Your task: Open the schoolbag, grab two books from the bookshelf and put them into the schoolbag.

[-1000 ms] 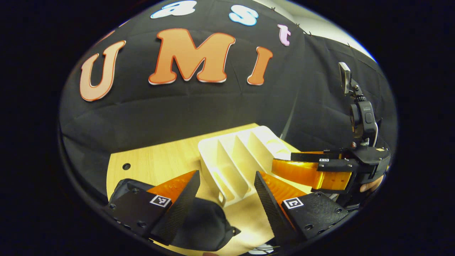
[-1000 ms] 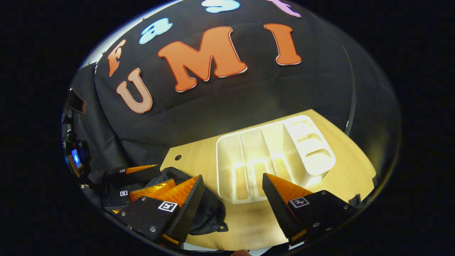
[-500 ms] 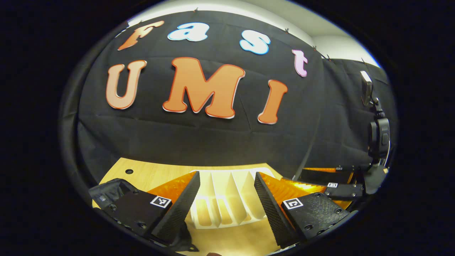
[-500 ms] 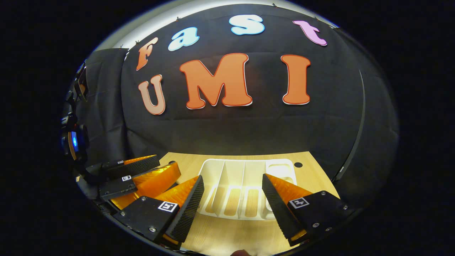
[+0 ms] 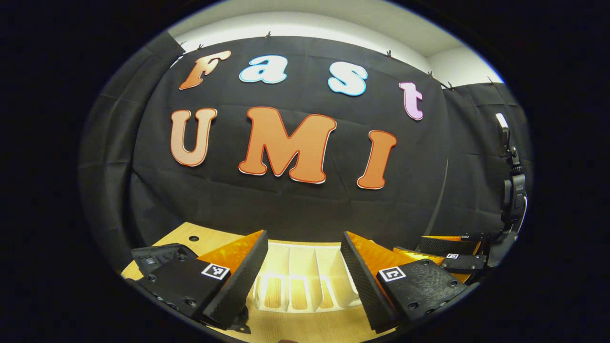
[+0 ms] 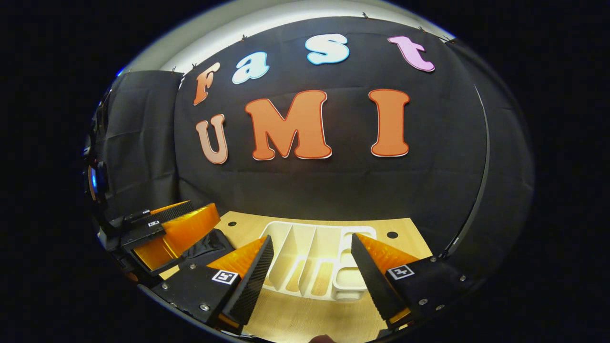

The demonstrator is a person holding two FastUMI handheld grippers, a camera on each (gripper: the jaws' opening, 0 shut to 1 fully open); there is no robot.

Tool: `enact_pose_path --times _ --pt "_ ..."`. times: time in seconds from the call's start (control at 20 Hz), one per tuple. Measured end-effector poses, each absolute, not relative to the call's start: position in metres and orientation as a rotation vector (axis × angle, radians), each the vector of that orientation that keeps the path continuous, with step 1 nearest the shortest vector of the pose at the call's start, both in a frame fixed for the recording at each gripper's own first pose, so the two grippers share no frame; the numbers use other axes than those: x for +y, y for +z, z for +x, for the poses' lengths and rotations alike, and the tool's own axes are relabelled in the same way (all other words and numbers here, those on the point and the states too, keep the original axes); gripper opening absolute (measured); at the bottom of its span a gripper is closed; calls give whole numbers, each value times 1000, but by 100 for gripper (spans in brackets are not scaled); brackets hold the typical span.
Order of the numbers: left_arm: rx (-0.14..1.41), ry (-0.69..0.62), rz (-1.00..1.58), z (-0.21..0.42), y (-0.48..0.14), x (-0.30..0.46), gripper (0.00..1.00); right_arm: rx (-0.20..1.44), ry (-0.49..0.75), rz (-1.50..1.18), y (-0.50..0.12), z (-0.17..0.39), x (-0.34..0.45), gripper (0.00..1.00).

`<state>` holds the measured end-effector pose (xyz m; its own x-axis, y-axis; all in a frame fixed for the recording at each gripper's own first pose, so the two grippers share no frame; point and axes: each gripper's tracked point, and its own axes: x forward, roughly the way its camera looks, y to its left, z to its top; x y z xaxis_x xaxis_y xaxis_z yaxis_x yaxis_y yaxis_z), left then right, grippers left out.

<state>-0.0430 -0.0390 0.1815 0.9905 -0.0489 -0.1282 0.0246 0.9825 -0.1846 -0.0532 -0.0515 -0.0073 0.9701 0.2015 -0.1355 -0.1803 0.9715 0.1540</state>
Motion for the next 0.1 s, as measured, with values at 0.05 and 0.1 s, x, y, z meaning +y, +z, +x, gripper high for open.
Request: enact_pose_path --times 0.05,0.1 --pt "127 -32 -181 -47 184 -40 98 136 196 141 -4 -54 -54 98" --pt "127 -22 -174 -49 187 -39 98 123 188 133 -3 -55 -57 98"
